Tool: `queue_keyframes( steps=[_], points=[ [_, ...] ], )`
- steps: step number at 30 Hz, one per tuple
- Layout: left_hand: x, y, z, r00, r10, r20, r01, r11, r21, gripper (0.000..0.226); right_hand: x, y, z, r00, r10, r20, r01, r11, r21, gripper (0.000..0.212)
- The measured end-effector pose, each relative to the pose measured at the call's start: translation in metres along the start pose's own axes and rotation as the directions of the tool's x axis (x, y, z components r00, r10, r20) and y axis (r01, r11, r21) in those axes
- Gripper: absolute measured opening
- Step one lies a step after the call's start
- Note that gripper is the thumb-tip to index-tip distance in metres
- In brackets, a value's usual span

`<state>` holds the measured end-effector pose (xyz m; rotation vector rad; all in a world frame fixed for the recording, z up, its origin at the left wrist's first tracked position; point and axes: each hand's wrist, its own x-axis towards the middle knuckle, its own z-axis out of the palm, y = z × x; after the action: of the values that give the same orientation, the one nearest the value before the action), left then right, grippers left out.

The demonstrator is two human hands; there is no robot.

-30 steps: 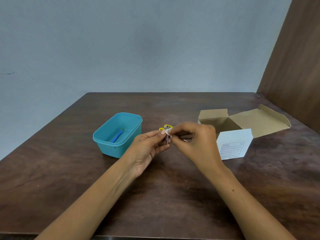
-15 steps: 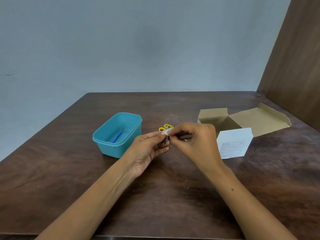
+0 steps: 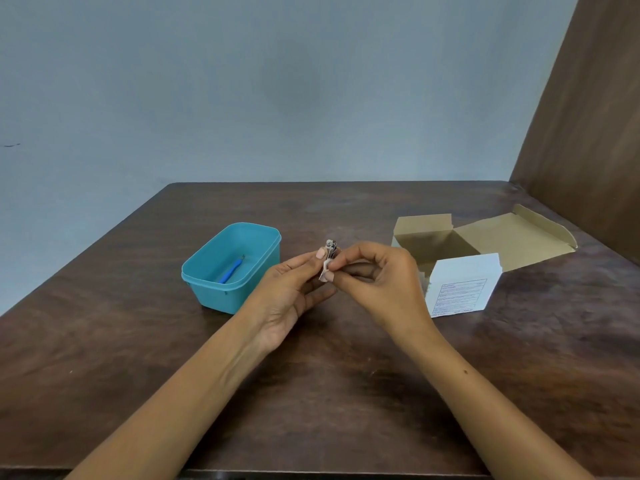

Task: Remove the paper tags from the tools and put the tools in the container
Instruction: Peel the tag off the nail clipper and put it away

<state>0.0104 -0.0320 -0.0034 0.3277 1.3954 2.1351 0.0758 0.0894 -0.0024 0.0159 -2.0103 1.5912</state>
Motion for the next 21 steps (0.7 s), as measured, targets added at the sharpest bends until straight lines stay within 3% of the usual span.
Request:
queue_keyframes(
  steps=[6,13,18,21],
  points=[
    [0.000,0.002,0.002,0.998,0.011,0.056,-0.010,1.000,-0.019,0.017,0.001,0.000,-0.002,0.989,0.076,-0.125,-0.055,0.986,0.159,0.015],
    [-0.002,0.002,0.001,0.996,0.088,0.010,-0.089,0.994,0.056,0.021,0.003,-0.003,-0.002,0.963,0.070,-0.262,-0.026,0.986,0.167,0.014],
    [0.001,-0.005,-0.001,0.943,0.333,0.012,-0.309,0.861,0.403,0.017,0.003,-0.004,-0.008,0.946,-0.117,-0.303,0.094,0.992,-0.089,0.017],
    [0.001,-0.007,-0.001,0.910,0.412,0.051,-0.381,0.781,0.495,0.016,0.003,-0.001,-0.006,0.958,-0.204,-0.203,0.151,0.956,-0.251,0.013]
  ],
)
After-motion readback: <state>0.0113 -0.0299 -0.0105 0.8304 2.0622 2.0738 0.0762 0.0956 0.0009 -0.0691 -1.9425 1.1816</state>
